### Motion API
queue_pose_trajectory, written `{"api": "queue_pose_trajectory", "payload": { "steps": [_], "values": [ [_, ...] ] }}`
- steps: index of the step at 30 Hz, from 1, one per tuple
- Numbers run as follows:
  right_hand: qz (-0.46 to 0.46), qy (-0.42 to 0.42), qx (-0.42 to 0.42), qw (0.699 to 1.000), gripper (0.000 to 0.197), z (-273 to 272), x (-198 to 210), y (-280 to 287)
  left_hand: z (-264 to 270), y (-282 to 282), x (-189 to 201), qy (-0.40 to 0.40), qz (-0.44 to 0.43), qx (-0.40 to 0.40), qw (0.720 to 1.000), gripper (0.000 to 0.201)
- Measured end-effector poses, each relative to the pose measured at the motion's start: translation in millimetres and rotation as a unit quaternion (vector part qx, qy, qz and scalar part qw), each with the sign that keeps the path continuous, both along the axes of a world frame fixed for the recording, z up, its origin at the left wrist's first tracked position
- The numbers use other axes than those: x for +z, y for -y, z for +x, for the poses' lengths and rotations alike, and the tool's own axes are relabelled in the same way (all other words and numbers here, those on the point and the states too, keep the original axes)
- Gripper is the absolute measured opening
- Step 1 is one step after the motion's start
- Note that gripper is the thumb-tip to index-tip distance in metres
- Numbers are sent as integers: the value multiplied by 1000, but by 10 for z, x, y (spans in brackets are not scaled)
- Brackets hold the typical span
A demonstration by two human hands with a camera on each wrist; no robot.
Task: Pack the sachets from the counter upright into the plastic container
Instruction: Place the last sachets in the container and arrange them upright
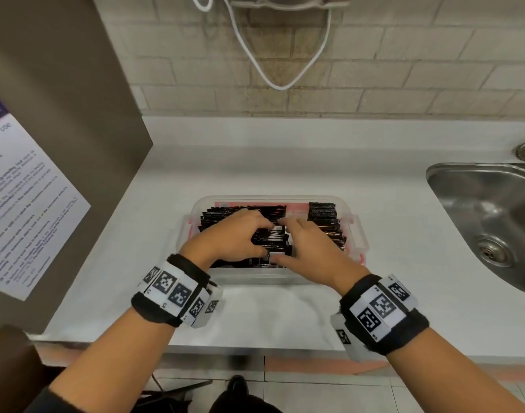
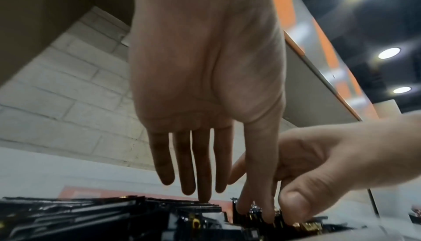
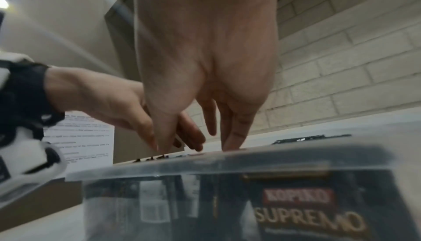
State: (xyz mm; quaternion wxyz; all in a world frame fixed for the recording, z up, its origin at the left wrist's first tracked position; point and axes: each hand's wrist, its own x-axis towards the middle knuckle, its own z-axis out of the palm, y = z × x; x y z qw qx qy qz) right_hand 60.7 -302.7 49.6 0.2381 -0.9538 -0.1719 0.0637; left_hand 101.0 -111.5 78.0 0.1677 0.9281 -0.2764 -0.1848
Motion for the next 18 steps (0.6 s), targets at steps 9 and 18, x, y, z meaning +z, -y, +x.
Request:
{"api": "queue_pose_trajectory", "payload": {
  "steps": [9, 18],
  "values": [
    [35, -28, -62, 997, 56, -33, -118, -134, 4, -10, -151, 29, 62, -16, 998, 53],
    [96, 1, -75, 993, 29, -66, -240, -102, 92, -68, -181, 30, 65, -5, 997, 33]
  ]
}}
